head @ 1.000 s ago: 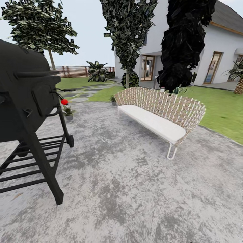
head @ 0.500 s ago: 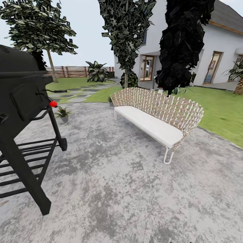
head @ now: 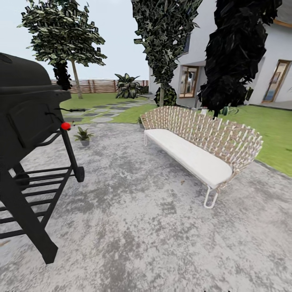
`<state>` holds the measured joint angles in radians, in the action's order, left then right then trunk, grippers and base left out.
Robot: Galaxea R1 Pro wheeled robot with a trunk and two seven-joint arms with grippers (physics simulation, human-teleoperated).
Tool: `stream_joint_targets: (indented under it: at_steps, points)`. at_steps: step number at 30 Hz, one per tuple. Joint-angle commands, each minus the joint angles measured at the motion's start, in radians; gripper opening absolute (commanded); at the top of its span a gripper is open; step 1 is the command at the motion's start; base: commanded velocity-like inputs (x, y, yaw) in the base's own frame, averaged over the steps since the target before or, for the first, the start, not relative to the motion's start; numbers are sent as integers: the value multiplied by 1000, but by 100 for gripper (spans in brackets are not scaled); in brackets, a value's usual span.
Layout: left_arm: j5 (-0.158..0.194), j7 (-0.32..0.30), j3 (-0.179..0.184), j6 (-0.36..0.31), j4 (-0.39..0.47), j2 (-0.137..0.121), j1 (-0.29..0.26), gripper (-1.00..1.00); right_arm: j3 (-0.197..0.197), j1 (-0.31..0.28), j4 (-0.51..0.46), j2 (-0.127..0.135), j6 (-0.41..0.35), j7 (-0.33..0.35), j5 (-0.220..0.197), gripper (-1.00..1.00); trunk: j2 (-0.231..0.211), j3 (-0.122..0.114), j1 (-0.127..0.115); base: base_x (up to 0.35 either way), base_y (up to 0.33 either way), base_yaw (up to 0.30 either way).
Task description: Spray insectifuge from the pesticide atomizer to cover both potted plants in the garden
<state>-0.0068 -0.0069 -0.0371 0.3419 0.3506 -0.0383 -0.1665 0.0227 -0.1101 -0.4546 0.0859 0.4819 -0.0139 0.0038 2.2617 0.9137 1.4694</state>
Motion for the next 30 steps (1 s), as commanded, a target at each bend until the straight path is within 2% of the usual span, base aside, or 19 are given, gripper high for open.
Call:
stream_joint_targets:
  at_steps: [1,30]
  points:
    - [-1,-1,-3,3,-1,0,-1,100,0,0,1,0,3,-1,1,100,0,1,0,241,-196,267]
    - [-1,-1,-3,3,-1,-2,-1,100,1,0,1,0,3,-1,1,100,0,1,0,250,-191,269]
